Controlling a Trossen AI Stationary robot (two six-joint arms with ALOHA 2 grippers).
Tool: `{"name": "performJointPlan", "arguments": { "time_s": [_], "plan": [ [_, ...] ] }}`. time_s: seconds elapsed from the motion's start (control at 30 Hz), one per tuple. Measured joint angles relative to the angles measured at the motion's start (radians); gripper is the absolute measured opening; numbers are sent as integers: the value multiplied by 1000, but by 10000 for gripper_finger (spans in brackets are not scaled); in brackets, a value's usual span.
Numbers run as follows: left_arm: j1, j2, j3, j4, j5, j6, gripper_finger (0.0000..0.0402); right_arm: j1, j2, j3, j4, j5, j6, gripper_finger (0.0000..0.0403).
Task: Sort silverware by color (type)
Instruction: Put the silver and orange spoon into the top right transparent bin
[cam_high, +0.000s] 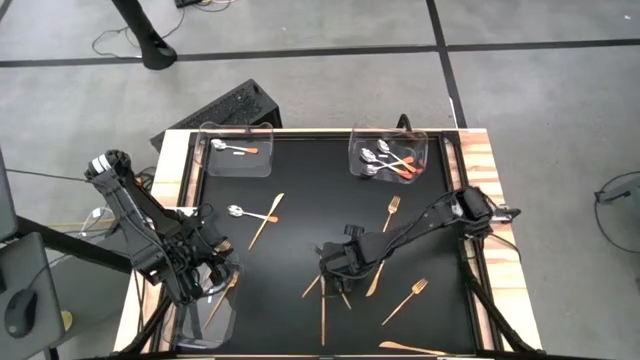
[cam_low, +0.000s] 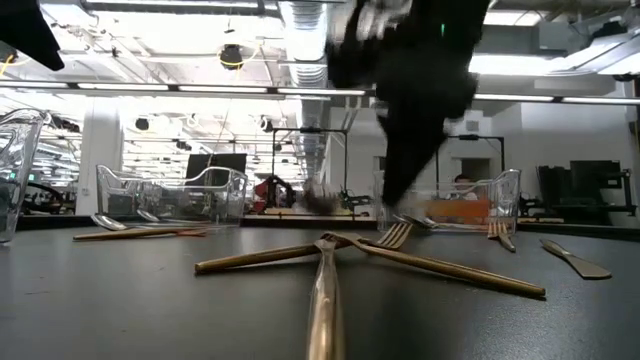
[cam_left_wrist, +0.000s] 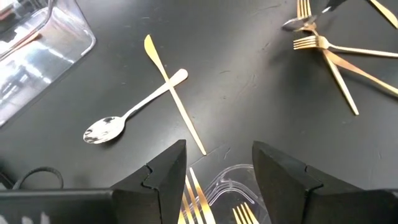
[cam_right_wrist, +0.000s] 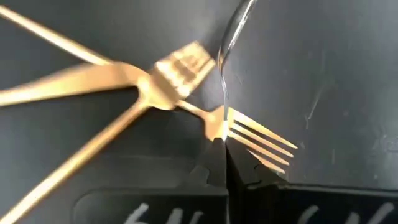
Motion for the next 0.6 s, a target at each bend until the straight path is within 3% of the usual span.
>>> {"name": "performJointPlan", "arguments": {
  "time_s": [0.13, 0.3, 0.43, 0.6],
  "plan": [
    [0, 0, 0, 1, -10, 0, 167, 10, -70, 1, -25, 28, -3, 5],
    [1, 0, 0, 5, -70, 5, 167, -13, -159, 2, -212, 152, -8, 5],
    [30, 0, 0, 52, -67, 98, 167, -80, -214, -3, -370, 226, -45, 5],
    [84, 0, 0, 140, -70, 227, 167, -210, -310, -88, -413, 289, -160, 5]
  ]
}}
